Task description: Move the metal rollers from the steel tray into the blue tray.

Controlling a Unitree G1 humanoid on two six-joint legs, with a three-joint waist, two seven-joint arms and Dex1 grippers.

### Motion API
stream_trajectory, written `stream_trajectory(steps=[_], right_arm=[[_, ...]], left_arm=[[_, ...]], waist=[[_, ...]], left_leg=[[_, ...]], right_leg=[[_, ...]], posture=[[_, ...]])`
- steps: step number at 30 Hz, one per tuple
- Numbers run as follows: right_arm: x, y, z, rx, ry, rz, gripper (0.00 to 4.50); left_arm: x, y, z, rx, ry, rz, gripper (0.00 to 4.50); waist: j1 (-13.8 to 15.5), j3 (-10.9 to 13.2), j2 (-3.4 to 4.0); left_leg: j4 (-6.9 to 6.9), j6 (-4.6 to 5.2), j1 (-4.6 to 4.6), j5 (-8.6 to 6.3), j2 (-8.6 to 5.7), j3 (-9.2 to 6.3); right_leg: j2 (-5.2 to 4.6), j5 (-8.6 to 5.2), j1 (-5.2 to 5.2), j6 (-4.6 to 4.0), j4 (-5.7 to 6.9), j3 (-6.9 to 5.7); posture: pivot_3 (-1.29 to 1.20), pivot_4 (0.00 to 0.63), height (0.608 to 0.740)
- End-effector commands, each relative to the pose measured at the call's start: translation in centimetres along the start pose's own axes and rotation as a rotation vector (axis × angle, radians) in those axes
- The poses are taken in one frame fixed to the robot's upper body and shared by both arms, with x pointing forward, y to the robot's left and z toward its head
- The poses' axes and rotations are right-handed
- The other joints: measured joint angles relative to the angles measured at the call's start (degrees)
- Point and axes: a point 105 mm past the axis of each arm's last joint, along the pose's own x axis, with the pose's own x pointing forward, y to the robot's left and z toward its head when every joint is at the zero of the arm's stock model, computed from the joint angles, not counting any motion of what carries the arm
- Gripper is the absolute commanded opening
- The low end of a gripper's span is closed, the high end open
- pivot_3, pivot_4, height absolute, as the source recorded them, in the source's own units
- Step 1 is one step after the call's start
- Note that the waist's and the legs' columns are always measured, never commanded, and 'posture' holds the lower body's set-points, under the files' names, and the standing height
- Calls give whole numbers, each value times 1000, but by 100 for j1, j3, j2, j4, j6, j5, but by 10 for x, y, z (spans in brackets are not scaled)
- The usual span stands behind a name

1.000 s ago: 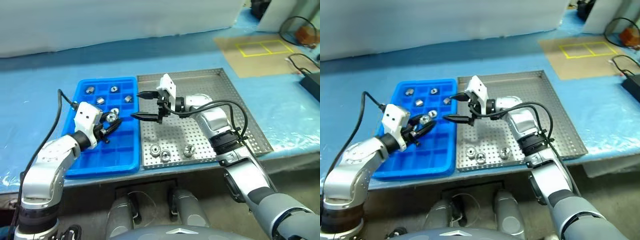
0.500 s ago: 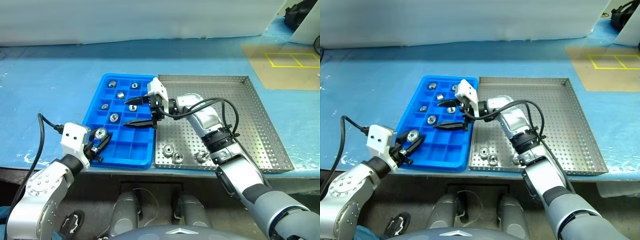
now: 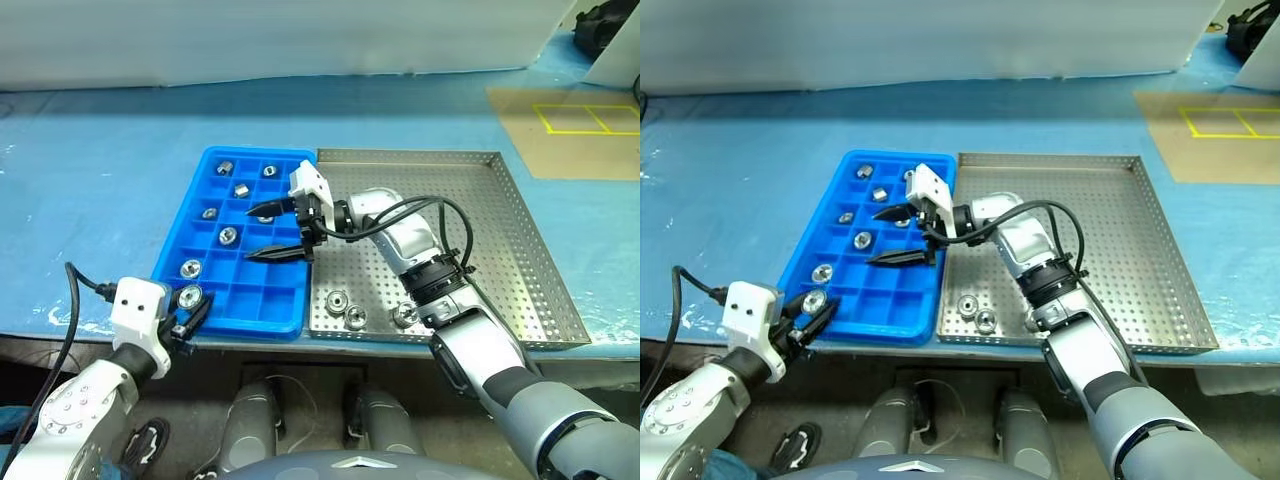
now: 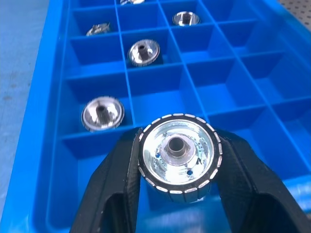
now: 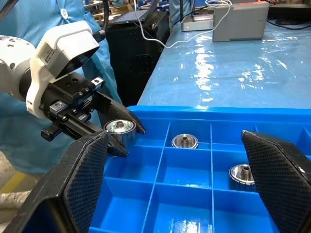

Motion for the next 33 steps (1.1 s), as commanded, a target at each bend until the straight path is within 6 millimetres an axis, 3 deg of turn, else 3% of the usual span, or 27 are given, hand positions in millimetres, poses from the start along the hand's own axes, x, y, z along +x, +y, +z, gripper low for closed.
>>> stream_trajectory(steps=[1, 8, 9, 14, 18, 25, 33], right_arm=[[3, 2, 11, -49, -18, 18, 4500], [2, 0, 10, -50, -16, -1, 4500], [2, -1, 10, -51, -15, -5, 4500], [0, -2, 10, -51, -17, -19, 4500], [-2, -3, 11, -52, -19, -28, 4500], [-15, -14, 20, -58, -33, -98, 4500], [-46, -18, 10, -47, 17, -210, 4500]], left_arm=[[-2, 0, 13, 40, -63, 10, 1804], [8, 6, 13, 32, -73, 17, 1804], [9, 6, 14, 30, -74, 10, 2538], [12, 0, 14, 51, -58, -41, 4134], [16, -2, 25, 67, -93, -55, 4134], [42, -8, 73, 152, -224, -141, 4134], [69, -24, 86, 246, -218, -390, 4134]], waist=[[6, 0, 0], [2, 0, -1], [0, 0, -1], [-6, -1, -1], [-6, -1, -1], [-28, -2, -4], [-245, -5, -8]], left_leg=[[0, 0, 1, 0, 0, 0], [0, -2, 5, 1, -1, 0], [0, -2, 4, 1, 0, 1], [-2, -2, 3, 1, 0, 3], [-1, -2, 4, 1, 0, 3], [5, -16, 11, 12, -1, 3], [10, -14, 6, 16, -2, 10]], right_leg=[[0, 0, 1, 0, 0, 0], [0, 0, 3, 0, 1, 2], [1, 0, 2, 0, 1, 2], [1, 0, 0, 0, 0, 2], [1, 0, 1, 0, 1, 3], [1, 2, 1, -2, 23, 7], [2, 2, -15, -3, 39, 14]], posture=[[-24, 150, 740], [-44, 150, 740], [-44, 150, 740], [-64, 150, 740], [-78, 150, 740], [-167, 150, 740], [-319, 150, 740]])
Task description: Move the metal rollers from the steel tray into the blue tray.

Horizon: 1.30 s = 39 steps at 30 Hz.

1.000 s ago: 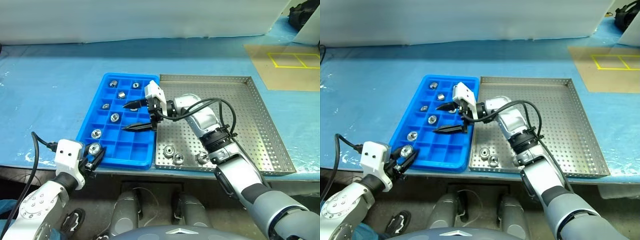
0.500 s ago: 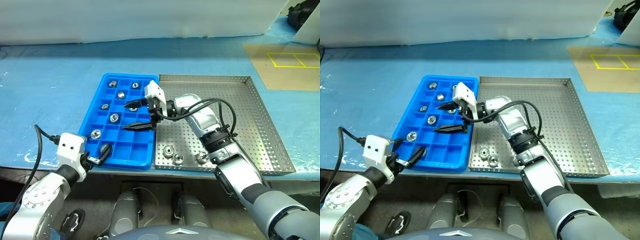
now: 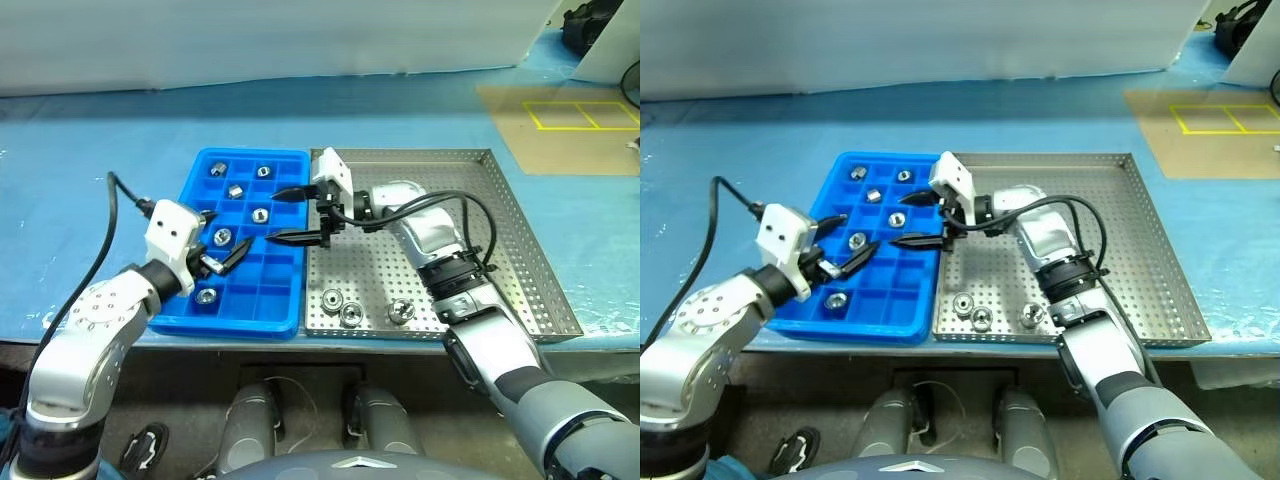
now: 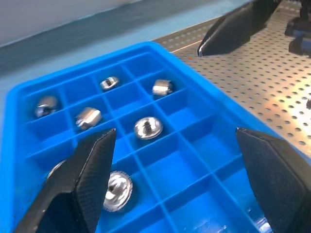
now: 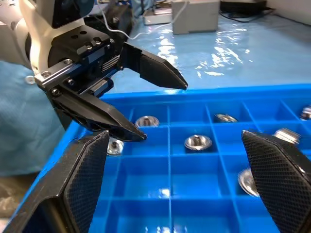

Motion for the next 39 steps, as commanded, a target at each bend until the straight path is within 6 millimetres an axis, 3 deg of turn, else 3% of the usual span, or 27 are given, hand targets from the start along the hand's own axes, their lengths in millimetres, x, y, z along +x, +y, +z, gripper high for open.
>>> stream_trajectory(steps=[1, 3, 7, 16, 20, 25, 32, 36, 39], right_arm=[[-13, -4, 6, -37, -17, -66, 4500], [-30, -13, -9, -25, 40, -129, 4500], [-81, -31, -58, -6, 239, -271, 4500], [-125, -15, -52, -61, 347, -188, 4500], [-145, 2, -39, -113, 444, -22, 4500], [-149, 16, -39, -142, 517, 126, 4500], [-129, 39, -77, -238, 579, 287, 4500], [-135, 43, -97, -259, 641, 321, 4500], [-137, 43, -100, -249, 649, 329, 4500]], left_arm=[[8, -11, 7, 11, -22, -150, 4134], [5, -26, 5, 7, 2, -301, 4134], [5, -28, -1, 13, 46, -420, 4134], [17, -36, -1, 29, 57, -548, 4134], [20, -37, -3, 37, 60, -575, 4134], [21, -40, -7, 34, 61, -586, 4134], [18, -50, -12, 4, 64, -596, 4134], [11, -59, -9, 9, 53, -643, 4134], [8, -65, -8, 33, 52, -676, 4134]], waist=[[-69, -1, -2], [-123, -2, -3], [-152, -3, -5], [-534, -3, -4], [-617, -3, -5], [-756, -4, -5], [-804, -4, -5], [-808, -4, -5], [-817, -4, -5]], left_leg=[[0, 1, 0, 0, 0, 0], [0, 2, -1, 0, 0, 2], [4, 7, -2, -1, -2, 11], [10, 21, -1, 0, 1, 14], [22, 43, -6, -2, 2, 14], [38, 58, -6, -5, 4, 13], [47, 64, -10, -10, 5, 11], [58, 73, -19, -14, 5, 10], [71, 79, -17, -19, 5, 10]], right_leg=[[0, -1, -1, -1, 1, 0], [0, -1, -1, -2, 2, 1], [0, -2, -2, -2, 0, 6], [2, -2, -4, -3, 9, 11], [2, -2, -3, -3, 7, 11], [2, -2, 4, -2, 8, 11], [2, -2, 7, -1, 9, 9], [1, -2, 6, -1, 9, 6], [0, -2, 14, -1, 9, 7]], posture=[[-342, 150, 740], [-382, 150, 740], [-457, 150, 740], [-527, 150, 740], [-542, 150, 740], [-535, 150, 740], [-496, 150, 740], [-477, 150, 740], [-476, 150, 740]])
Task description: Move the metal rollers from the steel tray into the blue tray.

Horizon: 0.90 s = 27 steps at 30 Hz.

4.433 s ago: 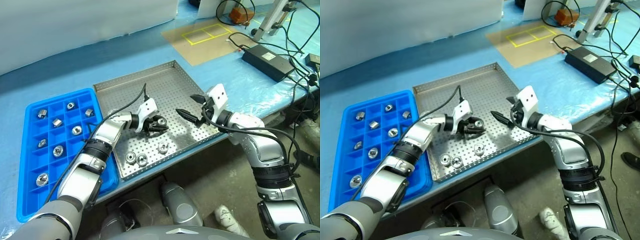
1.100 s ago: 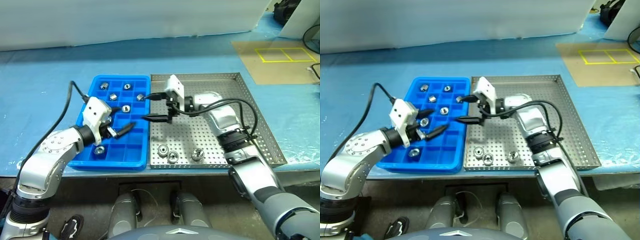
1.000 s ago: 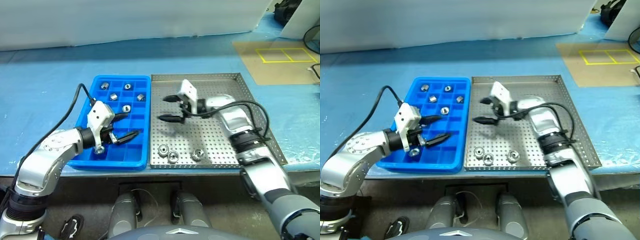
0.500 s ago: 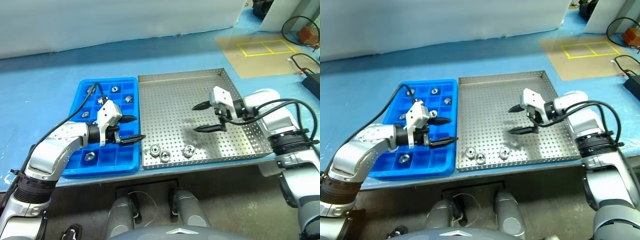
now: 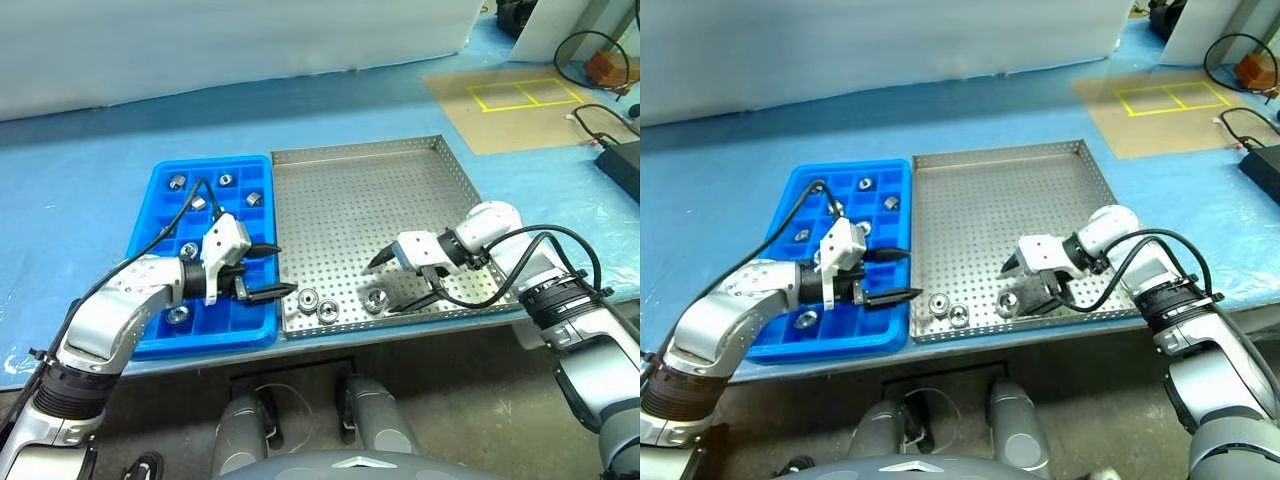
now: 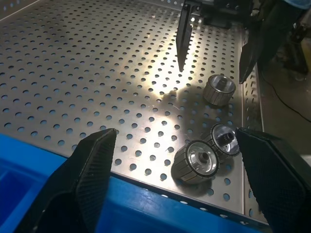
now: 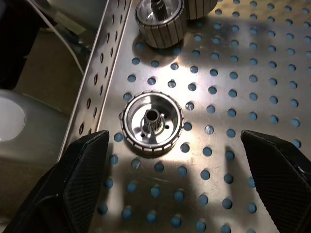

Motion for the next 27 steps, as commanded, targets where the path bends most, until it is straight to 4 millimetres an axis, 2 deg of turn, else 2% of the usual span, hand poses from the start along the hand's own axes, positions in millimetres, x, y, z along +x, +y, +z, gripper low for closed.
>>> stream_trajectory(steps=[1, 7, 14, 18, 21, 24, 26, 27], right_arm=[[-5, 4, -1, -29, 7, 44, 4500], [10, 6, 5, -13, -41, 47, 4500], [37, 16, 13, -1, -89, 87, 4500], [45, 18, 13, 12, -97, 98, 4500], [44, 21, 11, 31, -99, 116, 3862], [43, 15, 10, 47, -98, 76, 2936], [43, 14, 10, 54, -101, 80, 2936], [42, 14, 10, 53, -101, 83, 2694]], left_arm=[[-1, -9, 10, 54, -18, -49, 4134], [-3, 1, 7, 58, 0, -39, 4134], [-6, 0, 6, 58, 13, -36, 4134], [-8, -1, 5, 59, 27, -35, 4134], [-9, -1, 5, 59, 34, -32, 4155], [-10, -1, 5, 57, 39, -26, 4155], [-11, 0, 4, 57, 45, -19, 4155], [-11, 0, 4, 56, 46, -16, 4155]], waist=[[-8, 0, 0], [-35, 0, 0], [-35, -2, -2], [-37, -2, -2], [-35, -2, -2], [-47, -2, -2], [-58, -2, -2], [-61, -2, -2]], left_leg=[[2, -7, 2, -4, 0, 0], [9, -14, 10, -8, 2, -3], [3, 14, -1, -9, 3, -4], [2, 17, -6, -12, 4, -4], [4, 15, 2, -13, 3, -4], [10, -2, 21, -22, 4, -4], [13, -6, 34, -23, 3, -5], [14, -6, 40, -23, 3, -6]], right_leg=[[0, 0, 2, 0, 0, 0], [0, 0, 10, 1, 11, 0], [0, -13, 9, 6, 3, -4], [0, -17, 5, 5, 3, -7], [0, -17, 14, 5, 3, -7], [0, -17, 31, 5, 5, -6], [0, -16, 43, 6, 6, -5], [0, -17, 48, 6, 7, -5]], posture=[[-477, 150, 740], [-489, 150, 740], [-493, 150, 740], [-487, 150, 740], [-482, 150, 740], [-480, 150, 740], [-478, 150, 740], [-478, 150, 740]])
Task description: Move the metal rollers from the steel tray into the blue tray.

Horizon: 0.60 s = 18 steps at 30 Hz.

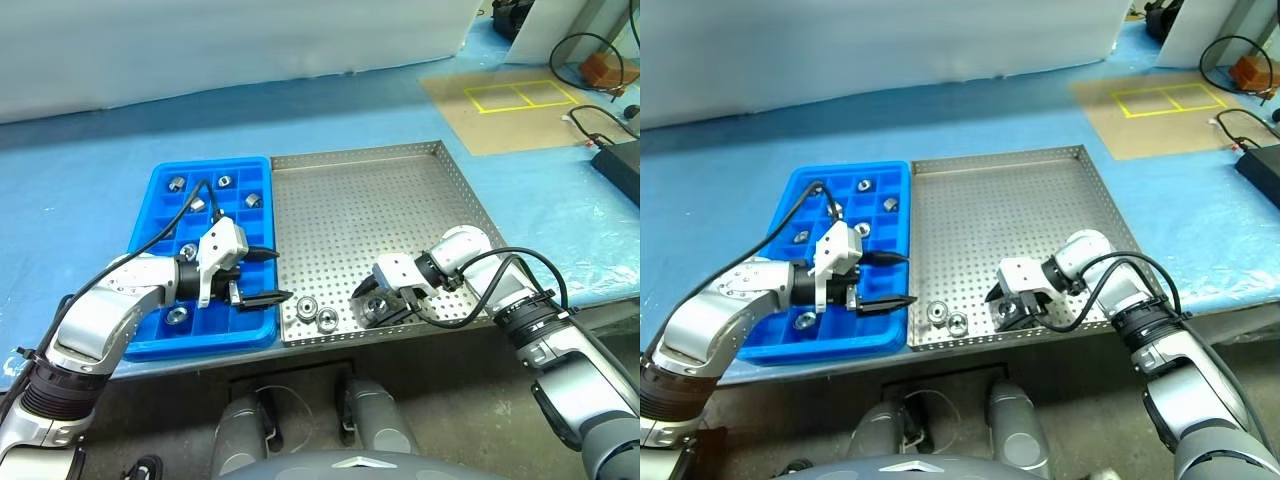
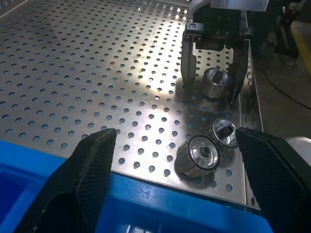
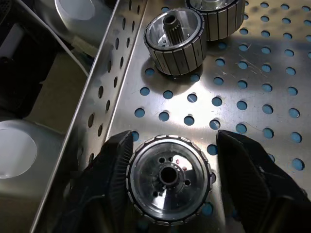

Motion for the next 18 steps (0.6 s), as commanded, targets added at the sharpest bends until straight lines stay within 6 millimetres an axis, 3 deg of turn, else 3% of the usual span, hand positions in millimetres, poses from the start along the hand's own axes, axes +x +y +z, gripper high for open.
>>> stream_trajectory(steps=[1, 4, 7, 11, 18], right_arm=[[0, 2, -1, 9, 2, 22, 2525], [3, -1, 2, 0, -4, 7, 1659], [3, -5, 10, -3, -35, 7, 1657], [2, -27, 30, 21, -113, -64, 1657], [-3, -65, 108, -89, -317, -103, 1657]], left_arm=[[-3, -1, 7, 35, -4, 9, 4155], [-3, -1, 8, 36, -5, 14, 4155], [-5, 2, 10, 39, -7, 38, 4155], [-13, 10, 15, 44, -25, 102, 4155], [-49, 18, 32, 76, -40, 234, 4155]], waist=[[-5, 0, 0], [-7, -1, -1], [-15, -1, -1], [-45, -1, -1], [-21, 0, -1]], left_leg=[[0, -1, 5, 0, 0, 0], [1, -1, 8, 1, -1, -2], [0, -1, 7, 1, 0, -2], [0, -1, 0, 2, 0, -3], [0, -14, -31, 12, 2, -5]], right_leg=[[0, 0, 4, 0, 0, 0], [0, 0, 7, 0, 1, 1], [0, 0, 6, 0, 1, 1], [0, 1, -3, 0, 7, 1], [1, 2, -46, -3, 31, 1]], posture=[[-476, 150, 740], [-473, 150, 740], [-465, 150, 740], [-449, 150, 740], [-387, 150, 740]])
